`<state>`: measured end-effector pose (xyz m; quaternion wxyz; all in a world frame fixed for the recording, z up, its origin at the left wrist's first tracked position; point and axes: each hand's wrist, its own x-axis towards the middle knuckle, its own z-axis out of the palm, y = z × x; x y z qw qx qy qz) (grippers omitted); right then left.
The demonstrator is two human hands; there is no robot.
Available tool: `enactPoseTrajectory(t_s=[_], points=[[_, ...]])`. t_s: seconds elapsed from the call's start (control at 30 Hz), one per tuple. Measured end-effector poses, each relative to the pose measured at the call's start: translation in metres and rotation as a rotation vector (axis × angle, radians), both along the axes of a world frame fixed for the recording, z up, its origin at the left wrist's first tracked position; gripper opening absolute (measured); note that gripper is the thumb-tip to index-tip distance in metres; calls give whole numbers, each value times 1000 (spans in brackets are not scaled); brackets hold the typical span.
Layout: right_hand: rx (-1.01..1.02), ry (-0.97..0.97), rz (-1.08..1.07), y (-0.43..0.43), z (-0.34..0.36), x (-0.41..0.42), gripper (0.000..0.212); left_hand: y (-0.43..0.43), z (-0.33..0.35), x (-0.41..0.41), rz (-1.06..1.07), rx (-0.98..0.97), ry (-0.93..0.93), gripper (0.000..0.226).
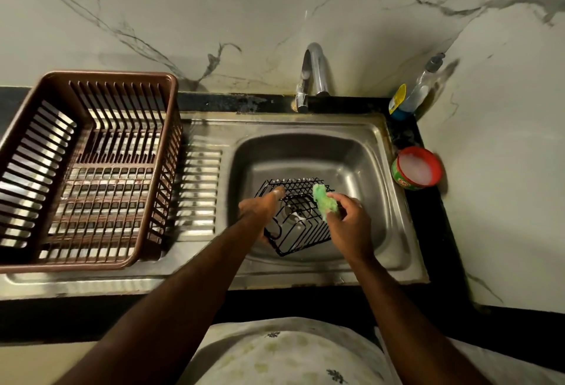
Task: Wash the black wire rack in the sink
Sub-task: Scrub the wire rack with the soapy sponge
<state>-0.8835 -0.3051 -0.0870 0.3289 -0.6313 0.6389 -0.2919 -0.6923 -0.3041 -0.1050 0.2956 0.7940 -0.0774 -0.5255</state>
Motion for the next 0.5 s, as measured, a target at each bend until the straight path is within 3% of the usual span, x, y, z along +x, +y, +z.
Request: enactPoseTrajectory(t_s=[0.2, 0.3, 0.43, 0.5], points=[[-99, 24, 273, 11, 3, 16, 17, -5, 6, -1, -148, -2, -103, 114], [-63, 39, 321, 18, 3, 17, 26, -3, 1, 0, -193, -4, -128, 116], [8, 125, 330, 24, -1, 16, 55, -2, 3, -1, -218, -7, -134, 115], [-25, 180, 351, 27, -6, 16, 52, 0, 4, -3, -261, -5, -138, 111]])
